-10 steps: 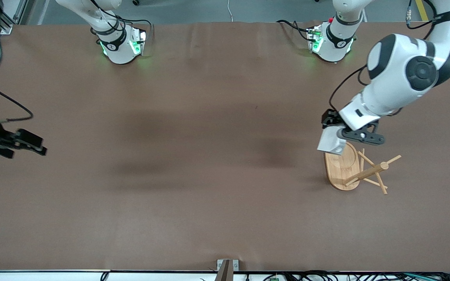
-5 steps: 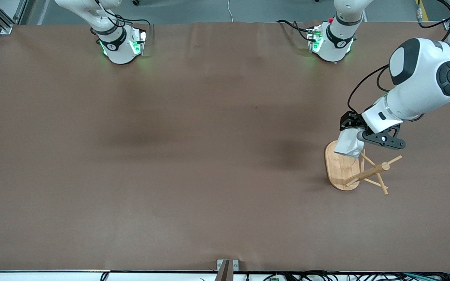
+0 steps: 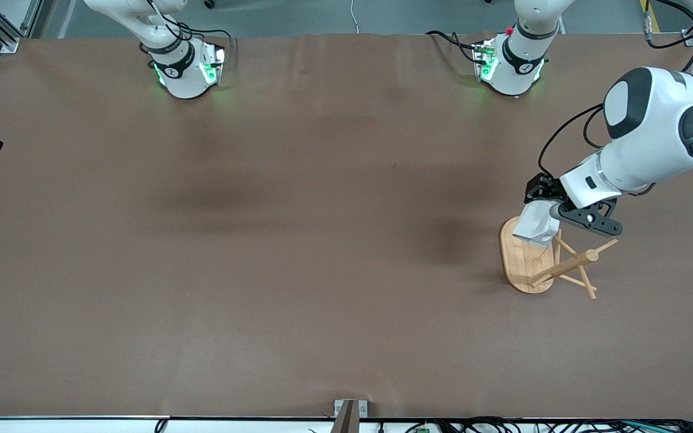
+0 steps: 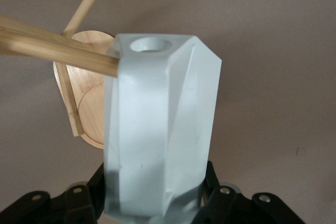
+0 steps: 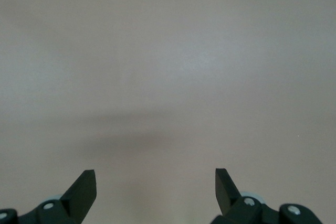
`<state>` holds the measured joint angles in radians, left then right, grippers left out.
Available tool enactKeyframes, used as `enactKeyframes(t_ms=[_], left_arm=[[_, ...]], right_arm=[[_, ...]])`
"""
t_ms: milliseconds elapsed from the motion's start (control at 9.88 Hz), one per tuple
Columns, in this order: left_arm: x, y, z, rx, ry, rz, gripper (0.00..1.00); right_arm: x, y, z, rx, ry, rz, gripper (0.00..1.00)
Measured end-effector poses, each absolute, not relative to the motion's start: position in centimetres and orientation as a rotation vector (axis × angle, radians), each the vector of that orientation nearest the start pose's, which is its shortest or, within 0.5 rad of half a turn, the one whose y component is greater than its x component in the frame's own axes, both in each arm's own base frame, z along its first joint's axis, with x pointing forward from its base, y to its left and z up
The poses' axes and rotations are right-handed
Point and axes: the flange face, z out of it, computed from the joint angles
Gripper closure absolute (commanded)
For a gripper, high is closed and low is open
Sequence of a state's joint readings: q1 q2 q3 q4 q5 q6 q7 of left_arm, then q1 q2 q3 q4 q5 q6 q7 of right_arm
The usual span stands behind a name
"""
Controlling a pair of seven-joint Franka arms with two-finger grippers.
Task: Hang cup on rack
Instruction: 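Lower the cup with the left gripper onto a rack peg, then open the left gripper and release the cup on the peg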
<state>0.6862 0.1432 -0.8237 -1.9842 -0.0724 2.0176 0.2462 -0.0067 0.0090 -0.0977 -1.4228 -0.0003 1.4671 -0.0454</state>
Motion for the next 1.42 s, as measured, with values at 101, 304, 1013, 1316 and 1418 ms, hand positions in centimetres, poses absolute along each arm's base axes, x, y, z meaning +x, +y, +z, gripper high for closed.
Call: enactKeyframes(t_ms=[101,304,1013,1316,1418], left_arm=[[56.9,-6.0,40.6,-3.274,0.610,0.095,0.92],[57.7,-4.1,40.0,-3.299,0.637,0.089,0.91],[59.7,-2.9,38.6,-3.325,0.666,0.089,0.00],[60.4,-2.7,38.7,-3.341,0.667,0.071,0.00],[60.5,-2.8,38.9,-3.341,0.667,0.063,0.00]], right_arm=[[54.4,-5.8,67.3,-3.144,0.097,-0.039,0.00],[54.4,-5.9,66.5,-3.143,0.101,-0.022,0.00],[54.4,-5.8,66.1,-3.143,0.096,-0.005,0.00],[54.4,-5.6,65.6,-3.142,0.092,0.010,0.00],[54.5,-5.5,65.6,-3.142,0.088,0.008,0.00]])
